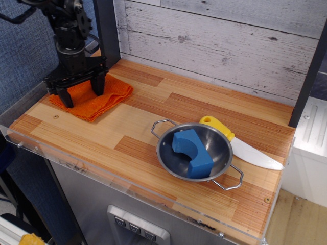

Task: Move orange towel to left center of shelf.

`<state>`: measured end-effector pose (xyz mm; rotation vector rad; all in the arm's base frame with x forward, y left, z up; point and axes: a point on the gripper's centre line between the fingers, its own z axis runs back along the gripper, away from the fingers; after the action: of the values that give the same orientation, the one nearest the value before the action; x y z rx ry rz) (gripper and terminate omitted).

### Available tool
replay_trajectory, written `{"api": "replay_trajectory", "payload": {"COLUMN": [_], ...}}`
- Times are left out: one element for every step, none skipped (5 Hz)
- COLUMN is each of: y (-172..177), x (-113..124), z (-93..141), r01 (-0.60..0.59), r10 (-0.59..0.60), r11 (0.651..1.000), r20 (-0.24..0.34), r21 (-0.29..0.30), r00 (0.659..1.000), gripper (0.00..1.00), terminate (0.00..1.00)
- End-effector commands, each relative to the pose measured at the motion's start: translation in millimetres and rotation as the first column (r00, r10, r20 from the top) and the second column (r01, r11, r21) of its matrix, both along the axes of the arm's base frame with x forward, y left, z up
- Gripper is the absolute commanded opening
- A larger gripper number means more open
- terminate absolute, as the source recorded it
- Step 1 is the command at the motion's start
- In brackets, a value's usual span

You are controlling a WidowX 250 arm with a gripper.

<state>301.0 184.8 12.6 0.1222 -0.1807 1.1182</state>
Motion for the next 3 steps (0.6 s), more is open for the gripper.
{"api": "replay_trajectory", "payload": {"y": [10, 6, 1], "x": [1, 7, 8], "z": [63, 100, 128], "r01": [0.052, 0.077, 0.085], "r10": [-0.042, -0.066, -0.082], "r11": [0.997, 0.996, 0.996], "r20": [0.172, 0.234, 0.273], "r21": [-0.056, -0.038, 0.0], "r00": [0.984, 0.97, 0.959], "gripper": [1.0, 1.0, 1.0], "terminate": [0.0, 0.0, 0.0]}}
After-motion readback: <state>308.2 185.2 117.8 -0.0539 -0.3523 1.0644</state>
